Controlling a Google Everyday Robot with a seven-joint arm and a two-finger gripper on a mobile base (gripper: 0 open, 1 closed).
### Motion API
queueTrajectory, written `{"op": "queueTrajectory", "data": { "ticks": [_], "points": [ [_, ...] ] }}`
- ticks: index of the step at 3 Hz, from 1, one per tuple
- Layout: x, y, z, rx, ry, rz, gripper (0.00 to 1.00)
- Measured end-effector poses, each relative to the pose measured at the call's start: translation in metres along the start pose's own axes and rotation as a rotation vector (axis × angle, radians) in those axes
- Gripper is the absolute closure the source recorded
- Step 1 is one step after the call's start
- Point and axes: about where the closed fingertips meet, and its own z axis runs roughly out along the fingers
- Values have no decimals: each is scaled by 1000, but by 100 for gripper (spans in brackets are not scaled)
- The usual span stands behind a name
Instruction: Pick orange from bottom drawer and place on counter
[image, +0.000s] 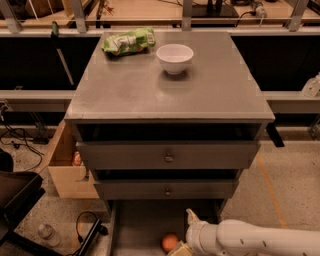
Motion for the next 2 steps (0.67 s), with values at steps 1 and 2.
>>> {"op": "queueTrajectory", "data": {
  "ticks": [1, 2],
  "points": [
    [6, 2, 18, -16, -35, 11, 0],
    [20, -1, 50, -41, -111, 33, 0]
  ]
}}
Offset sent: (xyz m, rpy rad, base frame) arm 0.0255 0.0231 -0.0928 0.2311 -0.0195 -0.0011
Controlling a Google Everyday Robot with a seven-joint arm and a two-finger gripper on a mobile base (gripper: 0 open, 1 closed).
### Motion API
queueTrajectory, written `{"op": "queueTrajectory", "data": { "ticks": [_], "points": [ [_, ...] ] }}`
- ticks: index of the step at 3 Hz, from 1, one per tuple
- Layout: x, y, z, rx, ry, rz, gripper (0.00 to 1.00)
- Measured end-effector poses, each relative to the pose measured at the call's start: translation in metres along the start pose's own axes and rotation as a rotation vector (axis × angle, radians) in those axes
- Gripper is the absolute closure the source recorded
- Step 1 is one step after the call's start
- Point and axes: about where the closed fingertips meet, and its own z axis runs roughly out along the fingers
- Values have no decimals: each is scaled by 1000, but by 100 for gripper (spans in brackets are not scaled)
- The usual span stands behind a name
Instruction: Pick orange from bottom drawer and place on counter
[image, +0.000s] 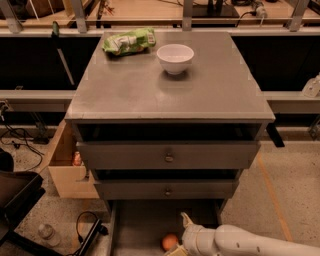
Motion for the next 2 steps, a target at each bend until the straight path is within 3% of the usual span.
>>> {"op": "queueTrajectory", "data": {
  "ticks": [2],
  "points": [
    [26, -23, 70, -42, -51, 10, 0]
  ]
}}
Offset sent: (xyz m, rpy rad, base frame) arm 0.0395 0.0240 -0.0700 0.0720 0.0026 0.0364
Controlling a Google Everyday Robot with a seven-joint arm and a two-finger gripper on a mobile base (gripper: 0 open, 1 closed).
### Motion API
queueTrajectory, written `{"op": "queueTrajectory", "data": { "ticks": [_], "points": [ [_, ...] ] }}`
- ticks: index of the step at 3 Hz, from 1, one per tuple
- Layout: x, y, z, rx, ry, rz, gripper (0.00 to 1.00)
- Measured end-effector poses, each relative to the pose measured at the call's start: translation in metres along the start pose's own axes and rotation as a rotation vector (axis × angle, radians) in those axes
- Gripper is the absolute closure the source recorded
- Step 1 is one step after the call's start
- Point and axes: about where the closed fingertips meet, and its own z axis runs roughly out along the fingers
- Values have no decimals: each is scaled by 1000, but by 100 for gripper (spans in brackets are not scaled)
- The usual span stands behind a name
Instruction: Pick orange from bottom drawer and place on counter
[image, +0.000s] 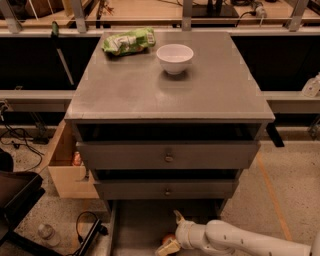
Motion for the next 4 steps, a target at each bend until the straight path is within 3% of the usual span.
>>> {"op": "queueTrajectory", "data": {
  "ticks": [2, 4],
  "points": [
    [4, -7, 0, -21, -2, -24, 0],
    [14, -26, 1, -38, 40, -120, 0]
  ]
}}
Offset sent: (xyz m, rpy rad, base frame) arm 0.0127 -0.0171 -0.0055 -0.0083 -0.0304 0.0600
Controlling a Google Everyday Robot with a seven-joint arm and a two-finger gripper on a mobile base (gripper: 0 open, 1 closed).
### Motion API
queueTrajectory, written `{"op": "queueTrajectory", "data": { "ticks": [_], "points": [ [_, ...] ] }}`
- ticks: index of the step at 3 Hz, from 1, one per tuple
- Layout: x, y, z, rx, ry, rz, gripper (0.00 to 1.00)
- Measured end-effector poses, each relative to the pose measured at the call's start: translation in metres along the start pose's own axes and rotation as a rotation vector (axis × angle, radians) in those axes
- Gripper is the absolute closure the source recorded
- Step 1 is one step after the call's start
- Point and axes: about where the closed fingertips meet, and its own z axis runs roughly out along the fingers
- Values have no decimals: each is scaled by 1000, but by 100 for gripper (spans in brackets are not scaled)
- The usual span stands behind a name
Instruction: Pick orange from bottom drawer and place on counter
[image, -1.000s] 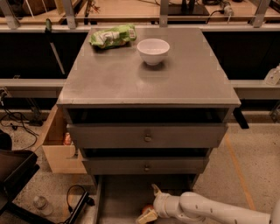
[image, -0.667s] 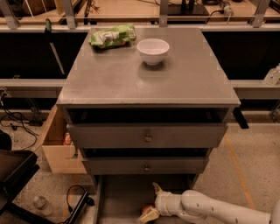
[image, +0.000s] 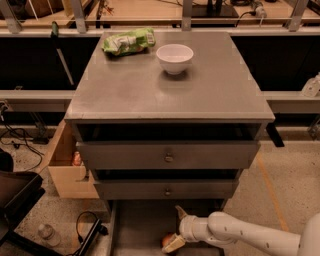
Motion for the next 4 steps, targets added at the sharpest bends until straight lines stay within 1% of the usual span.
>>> {"op": "queueTrajectory", "data": {
  "ticks": [1, 2, 3, 4],
  "points": [
    [10, -3, 2, 2, 41, -44, 0],
    [21, -3, 3, 27, 99, -105, 0],
    [21, -4, 3, 30, 99, -104, 0],
    [23, -1, 14, 8, 85, -102, 0]
  ]
}}
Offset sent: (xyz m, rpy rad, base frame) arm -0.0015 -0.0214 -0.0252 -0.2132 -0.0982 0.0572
